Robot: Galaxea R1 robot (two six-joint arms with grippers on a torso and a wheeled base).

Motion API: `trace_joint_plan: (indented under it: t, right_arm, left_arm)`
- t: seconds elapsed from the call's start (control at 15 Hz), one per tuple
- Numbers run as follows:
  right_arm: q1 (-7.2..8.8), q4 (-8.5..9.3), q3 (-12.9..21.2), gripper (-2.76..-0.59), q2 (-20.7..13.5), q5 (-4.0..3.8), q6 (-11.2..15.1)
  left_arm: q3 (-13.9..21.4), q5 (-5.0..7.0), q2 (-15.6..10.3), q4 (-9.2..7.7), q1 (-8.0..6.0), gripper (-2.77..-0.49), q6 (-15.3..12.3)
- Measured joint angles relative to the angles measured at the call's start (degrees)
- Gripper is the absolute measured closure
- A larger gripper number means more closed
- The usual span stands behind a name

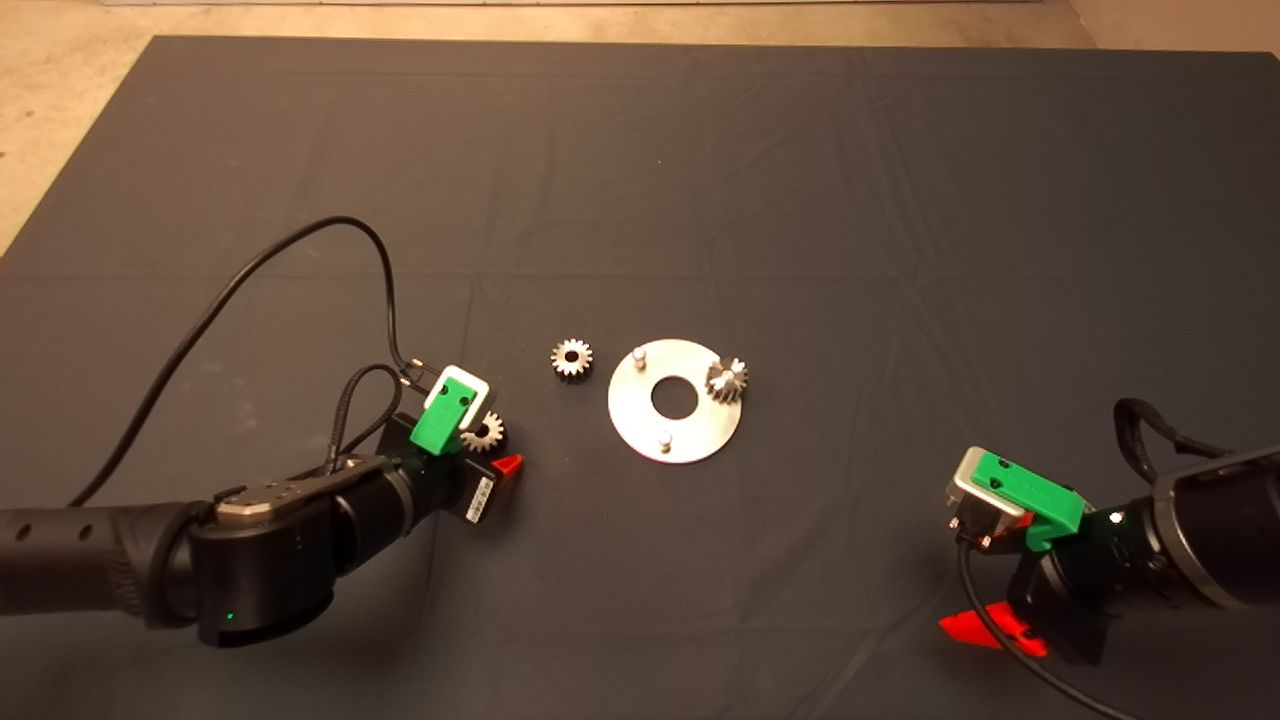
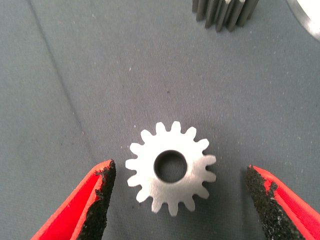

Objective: Install three planetary gears onto the carrier pins

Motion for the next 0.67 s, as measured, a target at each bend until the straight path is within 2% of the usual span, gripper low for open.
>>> trace_joint_plan:
  t: [0.27, 0.4, 0.47, 0.67]
  right_arm:
    - [0.0, 0.0, 0.0, -2.18, 0.0, 0.01, 0.0]
    - [0.0, 0.0, 0.0, -2.18, -0.01, 0.02, 0.0]
    - [0.0, 0.0, 0.0, -2.18, -0.01, 0.02, 0.0]
    - [0.0, 0.0, 0.0, -2.18, -0.01, 0.02, 0.0]
  left_arm:
    - [0.0, 0.0, -0.66, 0.06, 0.0, -1.53, 0.0]
    - [0.0, -0.04, -0.61, 0.13, 0.0, -1.52, -0.02]
    - [0.0, -0.06, -0.61, 0.4, 0.0, -1.4, 0.0]
    - [0.0, -0.04, -0.61, 1.35, 0.0, -1.38, 0.0]
